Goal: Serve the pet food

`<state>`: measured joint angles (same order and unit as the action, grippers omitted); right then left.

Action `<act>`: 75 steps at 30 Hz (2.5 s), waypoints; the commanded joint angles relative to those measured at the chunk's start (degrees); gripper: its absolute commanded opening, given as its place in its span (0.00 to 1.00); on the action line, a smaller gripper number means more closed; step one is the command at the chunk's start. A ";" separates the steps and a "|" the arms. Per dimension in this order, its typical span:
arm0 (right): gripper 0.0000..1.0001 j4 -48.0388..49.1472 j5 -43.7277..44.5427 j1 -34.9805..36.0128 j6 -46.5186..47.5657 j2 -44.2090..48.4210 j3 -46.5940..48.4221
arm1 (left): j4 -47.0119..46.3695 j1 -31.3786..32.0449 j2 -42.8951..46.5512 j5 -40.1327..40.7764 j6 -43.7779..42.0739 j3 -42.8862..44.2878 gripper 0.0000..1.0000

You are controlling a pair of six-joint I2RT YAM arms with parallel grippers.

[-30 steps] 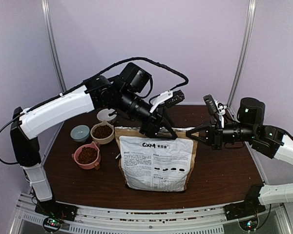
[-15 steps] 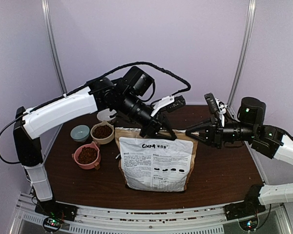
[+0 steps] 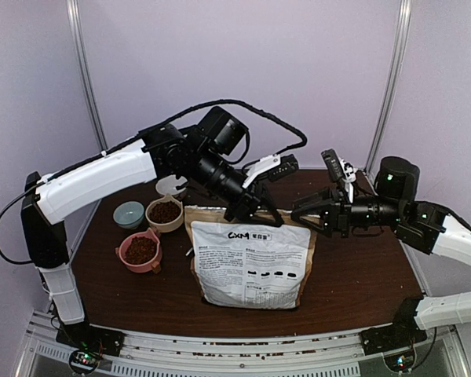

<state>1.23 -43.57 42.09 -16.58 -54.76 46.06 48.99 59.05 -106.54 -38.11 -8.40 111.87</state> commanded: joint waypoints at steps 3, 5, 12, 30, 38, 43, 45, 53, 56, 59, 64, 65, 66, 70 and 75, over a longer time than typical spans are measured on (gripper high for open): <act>0.55 1.58 -1.23 0.35 0.36 -1.01 -0.64 | -2.23 0.19 0.02 -0.33 0.67 2.11 0.00; 0.51 1.38 -1.26 0.45 0.45 -1.28 -0.62 | -2.32 0.19 0.02 -0.30 0.68 2.12 0.00; 0.20 1.38 -0.98 0.46 0.36 -1.53 -0.67 | -2.30 0.19 0.11 -0.14 0.67 2.07 0.00; 0.09 -5.54 4.88 0.19 3.25 4.74 -2.98 | -3.73 0.19 1.86 0.75 1.20 -0.17 0.00; 0.10 -4.76 5.17 0.15 2.78 5.59 -3.33 | -3.81 0.19 1.95 1.53 1.20 -0.34 0.00; 0.23 -5.27 6.45 0.13 2.54 7.25 -4.16 | -3.82 0.19 2.02 1.67 1.20 -0.43 0.00; 0.23 -5.33 6.55 0.10 2.30 7.68 -4.60 | -3.82 0.19 2.03 1.80 1.20 -0.47 0.00; 0.00 -2.84 5.27 0.09 1.33 7.98 -5.69 | -5.73 0.19 1.75 2.48 2.36 -0.94 0.12; 0.00 -1.51 3.88 0.10 0.78 6.96 -5.52 | -6.80 0.56 0.79 2.84 2.95 0.13 0.29; 0.00 -0.74 3.01 0.10 0.59 6.33 -5.32 | -6.81 1.57 -0.85 3.89 2.84 2.33 0.37; 0.00 -0.11 3.01 0.10 0.56 6.68 -5.42 | -4.48 2.67 -3.67 5.29 1.92 6.28 0.38; 0.00 -0.03 3.06 0.10 0.54 6.84 -5.43 | -4.17 2.80 -4.01 5.77 1.83 6.66 0.38; 0.00 0.09 3.03 0.11 0.54 6.86 -5.44 | -4.03 3.02 -4.28 6.13 1.70 6.91 0.37; 0.00 0.71 3.13 0.10 0.58 7.03 -5.46 | -3.55 3.44 -4.80 6.77 1.48 7.14 0.28; 0.00 1.04 3.05 0.11 0.62 7.04 -5.54 | -1.84 3.65 -5.11 8.19 0.79 7.24 0.17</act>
<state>-0.89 -40.53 42.39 -15.70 -48.01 40.84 46.06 62.37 -111.04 -31.99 -6.52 117.56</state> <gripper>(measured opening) 0.022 0.244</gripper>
